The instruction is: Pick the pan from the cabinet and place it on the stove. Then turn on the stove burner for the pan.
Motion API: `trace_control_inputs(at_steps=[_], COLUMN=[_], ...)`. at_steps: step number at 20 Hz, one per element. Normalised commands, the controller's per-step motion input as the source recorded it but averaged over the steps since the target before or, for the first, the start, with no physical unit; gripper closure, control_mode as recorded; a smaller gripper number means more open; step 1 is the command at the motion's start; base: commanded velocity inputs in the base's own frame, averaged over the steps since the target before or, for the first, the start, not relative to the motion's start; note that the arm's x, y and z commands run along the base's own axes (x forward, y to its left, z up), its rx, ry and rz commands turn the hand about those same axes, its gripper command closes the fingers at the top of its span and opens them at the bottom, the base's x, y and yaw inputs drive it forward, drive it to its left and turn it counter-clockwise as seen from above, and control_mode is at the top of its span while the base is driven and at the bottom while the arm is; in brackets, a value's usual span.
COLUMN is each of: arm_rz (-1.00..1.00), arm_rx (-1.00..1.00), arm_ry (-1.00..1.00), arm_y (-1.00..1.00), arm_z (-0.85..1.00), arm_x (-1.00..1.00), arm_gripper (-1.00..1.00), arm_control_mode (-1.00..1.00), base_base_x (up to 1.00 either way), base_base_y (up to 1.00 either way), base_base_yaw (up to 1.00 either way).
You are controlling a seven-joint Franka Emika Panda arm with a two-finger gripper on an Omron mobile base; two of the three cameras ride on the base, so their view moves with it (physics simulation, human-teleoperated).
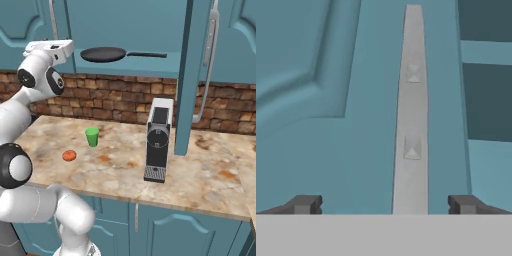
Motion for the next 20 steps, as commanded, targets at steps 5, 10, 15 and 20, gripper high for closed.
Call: trace_control_inputs(at_steps=[5, 10, 15, 20], arm_rz=[0.00, 0.00, 0.00, 0.00], arm_rx=[0.00, 0.00, 0.00, 0.00], arm_ry=[0.07, 0.05, 0.01, 0.00], arm_y=[0.22, 0.09, 0.20, 0.25], arm_z=[-0.05, -0.08, -0.05, 0.00], arm_x=[0.56, 0.11, 0.07, 0.04], arm_gripper=[1.00, 1.00, 1.00, 1.00], arm_control_mode=[-1.00, -1.00, -1.00, -1.00], base_base_x=[0.00, 0.00, 0.00, 0.00], base_base_y=[0.00, 0.00, 0.00, 0.00], base_base_yaw=[0.00, 0.00, 0.00, 0.00])
